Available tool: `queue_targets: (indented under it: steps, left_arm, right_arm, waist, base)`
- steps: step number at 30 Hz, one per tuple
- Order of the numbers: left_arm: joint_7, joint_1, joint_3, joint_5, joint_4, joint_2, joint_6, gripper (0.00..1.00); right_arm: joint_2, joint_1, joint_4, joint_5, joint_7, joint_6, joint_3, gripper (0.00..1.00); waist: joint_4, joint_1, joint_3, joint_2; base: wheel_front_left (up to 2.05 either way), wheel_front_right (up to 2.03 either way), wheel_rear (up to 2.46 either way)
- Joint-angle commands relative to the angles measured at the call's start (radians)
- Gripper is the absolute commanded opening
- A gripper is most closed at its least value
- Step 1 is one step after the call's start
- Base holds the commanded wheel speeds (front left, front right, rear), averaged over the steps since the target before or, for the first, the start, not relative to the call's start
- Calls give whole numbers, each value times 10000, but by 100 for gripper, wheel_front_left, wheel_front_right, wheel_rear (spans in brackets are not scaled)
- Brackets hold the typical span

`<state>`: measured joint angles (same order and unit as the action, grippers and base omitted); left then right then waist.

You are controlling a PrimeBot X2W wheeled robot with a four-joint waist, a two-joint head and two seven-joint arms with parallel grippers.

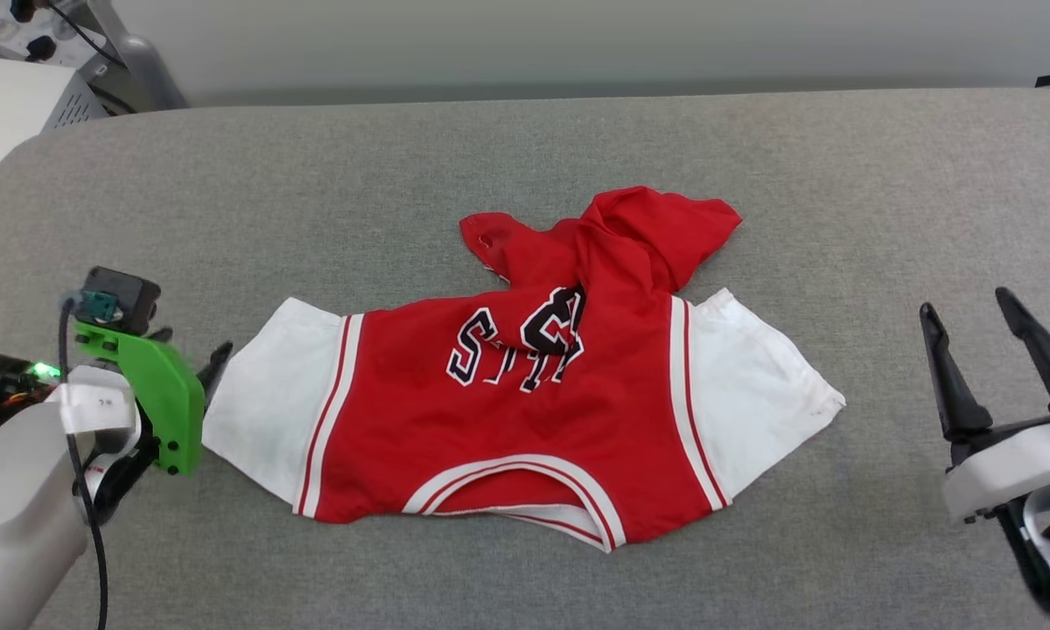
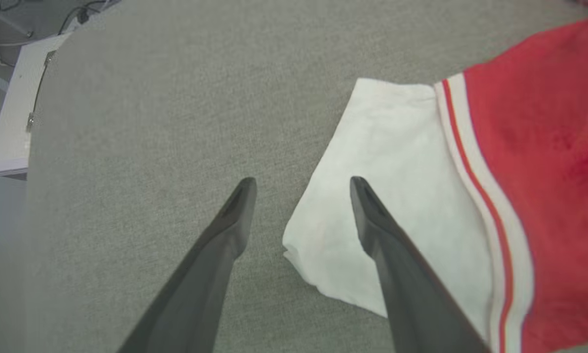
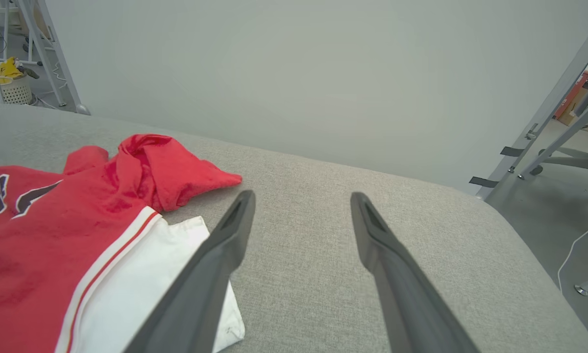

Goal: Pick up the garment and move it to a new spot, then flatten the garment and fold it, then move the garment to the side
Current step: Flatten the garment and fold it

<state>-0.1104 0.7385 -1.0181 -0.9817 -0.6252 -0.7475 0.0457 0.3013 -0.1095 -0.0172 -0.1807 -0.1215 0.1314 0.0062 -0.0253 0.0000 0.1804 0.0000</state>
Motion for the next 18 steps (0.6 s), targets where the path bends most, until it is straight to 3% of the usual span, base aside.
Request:
queue_targets:
  steps: [1,6,9,13,18]
  left_arm:
    - [653,-215,253,-44,118,64,-239,100]
    - [2345,-623,615,301,839,-39,-1124,100]
    - [3214,-953,854,563,1598,-85,-1904,100]
    - [3647,-1554,1341,884,2729,-35,-2910,100]
    - [3714,-2466,2332,1726,4179,92,-3978,100]
  right_arm:
    - [313,-334,137,-205,253,-7,122,100]
    - [1587,-1053,318,-1177,1820,-7,931,100]
    - [2629,-1664,337,-2115,3409,-7,1869,100]
    - [3884,-2424,515,-3435,5465,-7,3359,100]
    - [4767,-3239,544,-4931,7756,-7,4677,100]
  waist:
    - [90,0,-197,0]
    - [293,0,-410,0]
    - [447,0,-441,0]
    - [620,0,-391,0]
    - [829,0,-294,0]
  base:
    - [0,0,0]
    - [0,0,0]
    - [0,0,0]
    - [0,0,0]
    - [0,0,0]
